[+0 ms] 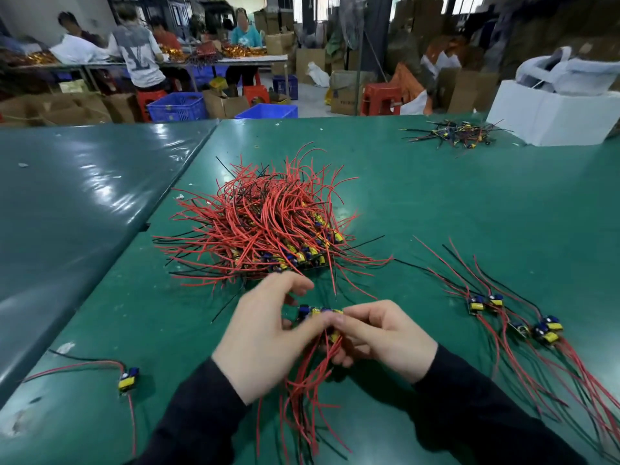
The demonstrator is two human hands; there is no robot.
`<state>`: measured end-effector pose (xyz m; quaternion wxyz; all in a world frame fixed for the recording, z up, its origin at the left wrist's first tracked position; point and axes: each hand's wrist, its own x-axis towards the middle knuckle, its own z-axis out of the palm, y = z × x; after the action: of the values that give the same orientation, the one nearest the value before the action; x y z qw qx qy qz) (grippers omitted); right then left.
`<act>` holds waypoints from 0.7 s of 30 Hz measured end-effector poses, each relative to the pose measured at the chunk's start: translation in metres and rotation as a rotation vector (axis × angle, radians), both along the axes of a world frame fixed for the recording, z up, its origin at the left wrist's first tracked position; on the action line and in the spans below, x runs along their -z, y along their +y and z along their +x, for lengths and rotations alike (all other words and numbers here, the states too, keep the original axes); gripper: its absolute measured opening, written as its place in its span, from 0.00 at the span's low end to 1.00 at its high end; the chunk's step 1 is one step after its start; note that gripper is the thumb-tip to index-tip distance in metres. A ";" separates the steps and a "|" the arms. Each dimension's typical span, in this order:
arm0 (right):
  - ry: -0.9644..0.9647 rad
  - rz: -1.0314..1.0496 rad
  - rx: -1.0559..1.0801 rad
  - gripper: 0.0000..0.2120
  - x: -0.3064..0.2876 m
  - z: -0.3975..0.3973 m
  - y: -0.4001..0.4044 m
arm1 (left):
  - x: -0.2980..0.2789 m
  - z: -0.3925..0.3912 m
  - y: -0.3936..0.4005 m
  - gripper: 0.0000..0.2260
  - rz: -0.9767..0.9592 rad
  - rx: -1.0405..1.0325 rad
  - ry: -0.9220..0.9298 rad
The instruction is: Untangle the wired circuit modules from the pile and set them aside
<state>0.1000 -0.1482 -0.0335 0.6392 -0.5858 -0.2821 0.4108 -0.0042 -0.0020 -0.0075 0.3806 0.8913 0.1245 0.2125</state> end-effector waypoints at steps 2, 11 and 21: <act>-0.071 0.022 -0.017 0.10 -0.001 -0.002 -0.001 | 0.009 0.003 -0.009 0.20 -0.206 0.034 0.072; -0.425 -0.026 0.121 0.11 0.001 -0.003 -0.002 | 0.023 0.005 -0.001 0.14 -0.775 0.137 0.014; -0.232 0.027 0.155 0.10 -0.003 0.003 -0.005 | 0.023 0.003 -0.002 0.18 -0.974 0.056 0.047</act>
<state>0.1032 -0.1536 -0.0309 0.6400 -0.6406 -0.3137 0.2858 -0.0009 -0.0038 -0.0310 0.7559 0.6173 0.1942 0.0991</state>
